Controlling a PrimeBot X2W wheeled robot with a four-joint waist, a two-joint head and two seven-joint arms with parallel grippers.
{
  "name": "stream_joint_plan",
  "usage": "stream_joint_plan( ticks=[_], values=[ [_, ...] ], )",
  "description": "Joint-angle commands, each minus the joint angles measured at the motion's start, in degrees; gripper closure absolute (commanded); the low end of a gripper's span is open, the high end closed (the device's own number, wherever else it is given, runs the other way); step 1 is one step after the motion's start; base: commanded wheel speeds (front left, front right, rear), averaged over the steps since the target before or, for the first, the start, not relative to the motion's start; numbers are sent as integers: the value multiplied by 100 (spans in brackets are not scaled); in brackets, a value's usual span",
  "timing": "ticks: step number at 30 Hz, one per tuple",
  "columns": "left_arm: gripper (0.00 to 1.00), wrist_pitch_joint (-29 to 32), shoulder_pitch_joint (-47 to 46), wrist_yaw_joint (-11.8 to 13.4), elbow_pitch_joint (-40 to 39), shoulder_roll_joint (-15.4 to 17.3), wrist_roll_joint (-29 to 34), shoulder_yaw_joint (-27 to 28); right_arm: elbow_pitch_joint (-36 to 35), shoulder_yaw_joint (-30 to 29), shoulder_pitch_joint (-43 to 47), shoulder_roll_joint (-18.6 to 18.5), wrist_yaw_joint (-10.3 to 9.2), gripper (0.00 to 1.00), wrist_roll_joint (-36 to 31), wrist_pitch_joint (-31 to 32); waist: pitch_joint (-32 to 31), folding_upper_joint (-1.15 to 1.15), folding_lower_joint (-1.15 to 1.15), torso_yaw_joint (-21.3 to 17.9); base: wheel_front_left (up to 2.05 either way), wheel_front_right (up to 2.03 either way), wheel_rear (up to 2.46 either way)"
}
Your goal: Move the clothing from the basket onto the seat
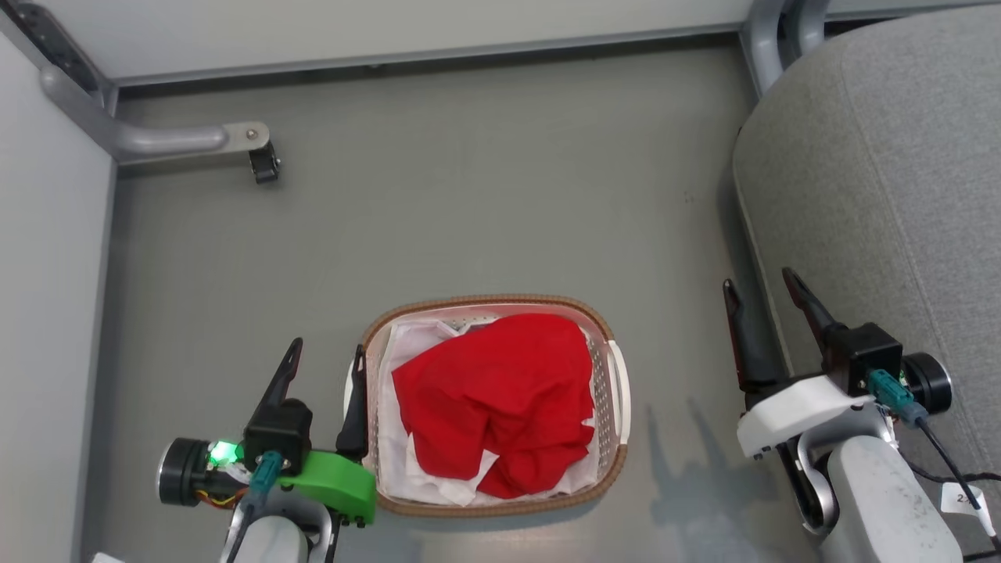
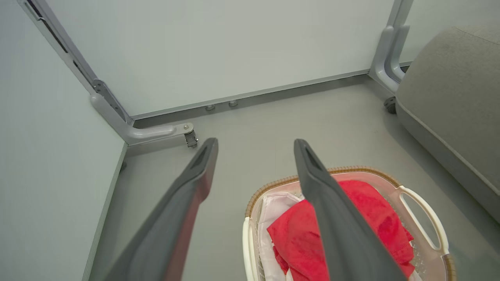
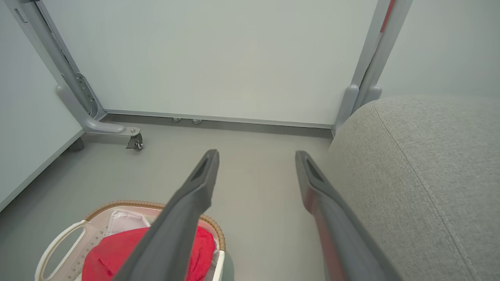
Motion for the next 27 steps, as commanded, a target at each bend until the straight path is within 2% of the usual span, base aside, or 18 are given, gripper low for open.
stream_joint_plan(
  ticks=[1, 10, 17, 22, 27],
  values=[
    [0, -54, -204, -29, 62, -7, 136, -51, -40, 33, -151, -21, -2, 0, -116, -61, 635, 0, 0, -89, 0, 0, 0],
    [0, -40, -959, -270, 586, -42, 53, -381, -208, 203, -684, -60, -2, 0, -101, -58, 1549, 0, 0, -255, 0, 0, 0],
    [0, -39, -1570, -447, 1408, -52, -76, -708, -266, 317, -932, -58, -2, 0, -67, -58, 2115, 0, 0, -403, 0, 0, 0],
    [0, -39, -1907, -502, 1965, -51, -593, -759, -267, 399, -1025, -57, -2, 0, -32, -58, 2430, 0, 0, -503, 0, 0, 0],
    [0, -38, -2324, -543, 2546, -50, -762, -967, -263, 471, -1123, -79, -2, 0, 47, -58, 2703, 0, 0, -604, 0, 0, 0]
  ],
)
